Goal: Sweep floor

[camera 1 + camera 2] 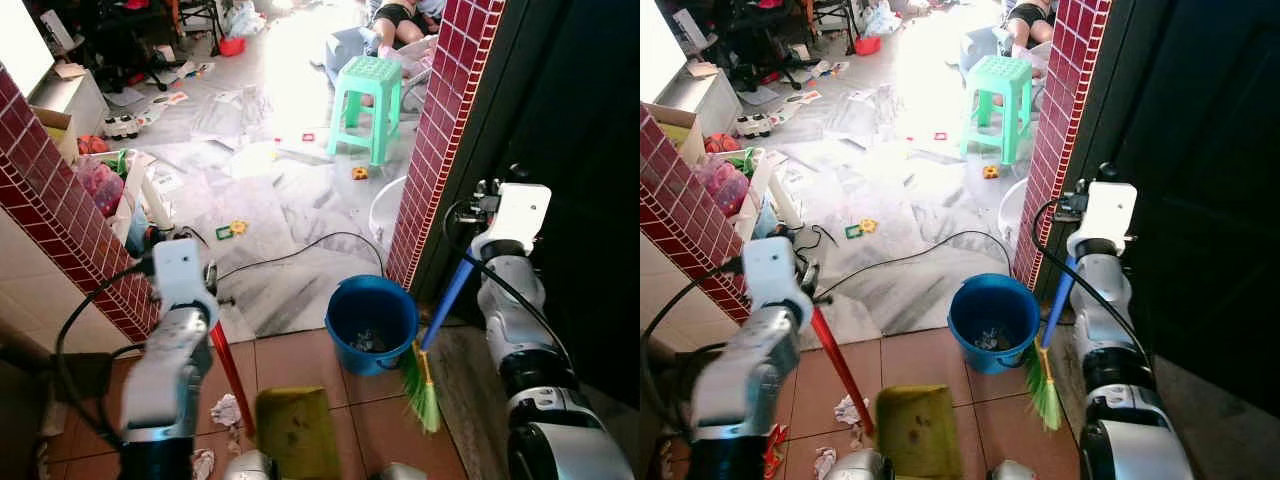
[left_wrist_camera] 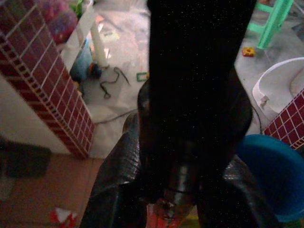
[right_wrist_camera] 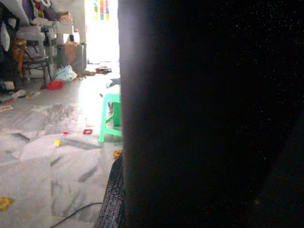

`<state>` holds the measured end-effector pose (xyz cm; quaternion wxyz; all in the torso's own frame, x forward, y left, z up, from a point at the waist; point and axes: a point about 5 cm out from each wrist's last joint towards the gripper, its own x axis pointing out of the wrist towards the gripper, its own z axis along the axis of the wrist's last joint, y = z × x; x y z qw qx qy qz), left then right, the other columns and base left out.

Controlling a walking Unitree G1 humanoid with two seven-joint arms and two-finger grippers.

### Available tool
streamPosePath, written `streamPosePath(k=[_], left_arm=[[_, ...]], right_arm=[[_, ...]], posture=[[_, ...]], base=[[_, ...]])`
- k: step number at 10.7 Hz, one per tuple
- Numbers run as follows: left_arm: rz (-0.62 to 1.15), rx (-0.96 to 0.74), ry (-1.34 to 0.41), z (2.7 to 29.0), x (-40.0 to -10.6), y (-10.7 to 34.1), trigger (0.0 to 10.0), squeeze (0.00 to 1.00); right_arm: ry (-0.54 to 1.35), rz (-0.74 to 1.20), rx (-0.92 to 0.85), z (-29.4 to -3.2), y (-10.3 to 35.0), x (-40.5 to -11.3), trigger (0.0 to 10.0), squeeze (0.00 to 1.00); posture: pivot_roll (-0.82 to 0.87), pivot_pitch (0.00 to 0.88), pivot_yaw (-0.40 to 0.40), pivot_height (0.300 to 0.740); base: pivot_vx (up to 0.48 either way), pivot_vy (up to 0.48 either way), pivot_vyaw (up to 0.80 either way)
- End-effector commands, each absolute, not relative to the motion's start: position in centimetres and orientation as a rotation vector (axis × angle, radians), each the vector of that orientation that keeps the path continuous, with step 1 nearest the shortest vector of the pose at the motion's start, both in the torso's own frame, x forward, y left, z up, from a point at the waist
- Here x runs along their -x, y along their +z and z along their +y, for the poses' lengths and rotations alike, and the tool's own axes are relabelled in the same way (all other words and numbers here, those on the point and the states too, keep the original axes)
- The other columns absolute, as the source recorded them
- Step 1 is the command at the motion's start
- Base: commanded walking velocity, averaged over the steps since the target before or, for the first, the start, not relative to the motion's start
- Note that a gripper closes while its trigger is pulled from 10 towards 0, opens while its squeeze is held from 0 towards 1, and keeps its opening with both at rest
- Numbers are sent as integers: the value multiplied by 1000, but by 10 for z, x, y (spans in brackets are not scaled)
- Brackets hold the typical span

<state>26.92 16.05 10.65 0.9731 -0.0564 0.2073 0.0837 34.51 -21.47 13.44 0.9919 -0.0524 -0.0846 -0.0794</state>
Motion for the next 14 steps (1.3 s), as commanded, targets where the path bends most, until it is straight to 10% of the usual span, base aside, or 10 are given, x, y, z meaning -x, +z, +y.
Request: streamPosePath(k=[1,14], left_arm=[[494,156,115,156,-262,100,10000,0],[52,-16,49,141,-269,123,10000,0]], right_arm=[[-139,-126,125,-214,128,-343,10000,0],[-22,-77,130,-183,102,-309,10000,0]], posture=[[-52,0,41,740],[-72,0,29,740]], base=[[0,0,0],[-46,0,0]])
